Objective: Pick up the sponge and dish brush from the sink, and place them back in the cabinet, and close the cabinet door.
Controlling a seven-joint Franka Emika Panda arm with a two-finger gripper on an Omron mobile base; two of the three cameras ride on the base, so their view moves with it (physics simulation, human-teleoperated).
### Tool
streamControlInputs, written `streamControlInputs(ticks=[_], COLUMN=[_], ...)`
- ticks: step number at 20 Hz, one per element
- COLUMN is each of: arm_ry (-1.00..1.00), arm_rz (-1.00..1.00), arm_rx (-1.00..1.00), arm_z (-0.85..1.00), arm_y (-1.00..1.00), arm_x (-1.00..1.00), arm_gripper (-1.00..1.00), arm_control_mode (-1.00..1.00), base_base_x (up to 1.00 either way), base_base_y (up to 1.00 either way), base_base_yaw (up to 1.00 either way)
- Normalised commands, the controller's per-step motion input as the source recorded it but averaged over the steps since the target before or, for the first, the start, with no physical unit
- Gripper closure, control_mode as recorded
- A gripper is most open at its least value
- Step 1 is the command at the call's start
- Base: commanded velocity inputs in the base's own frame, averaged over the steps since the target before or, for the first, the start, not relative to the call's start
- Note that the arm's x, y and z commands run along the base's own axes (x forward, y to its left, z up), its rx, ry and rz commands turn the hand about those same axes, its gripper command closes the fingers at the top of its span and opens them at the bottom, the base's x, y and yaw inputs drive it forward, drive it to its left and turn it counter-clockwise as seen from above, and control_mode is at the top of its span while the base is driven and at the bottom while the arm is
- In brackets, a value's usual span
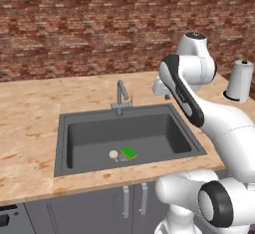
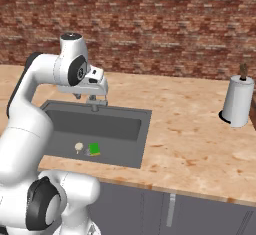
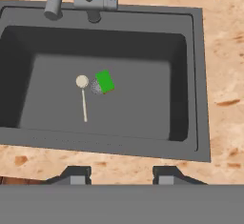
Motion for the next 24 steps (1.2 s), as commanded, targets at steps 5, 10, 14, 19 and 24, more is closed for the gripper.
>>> streamControlInputs(ticks=[5,10,14,19,24], arm_ry=[0.0,0.0,-0.04,-0.05,-0.07], arm_rz=[0.0,0.0,0.03,0.11,0.14], arm_rx=[0.01,0.07,0.16,0.16,0.09], arm_z=[-0.01,-0.06,-0.12,-0.19,-0.25], arm_y=[0.0,-0.03,-0.01,-0.01,0.0], arm_x=[-0.06,-0.13,-0.16,-0.13,-0.04], arm_gripper=[-1.0,-1.0,-1.0,-1.0,-1.0], arm_control_mode=[-1.0,-1.0,-1.0,-1.0,-1.0], base_base_x=[0.0,0.0,0.0,0.0,0.0], base_base_y=[0.0,0.0,0.0,0.0,0.0], base_base_yaw=[0.0,0.0,0.0,0.0,0.0])
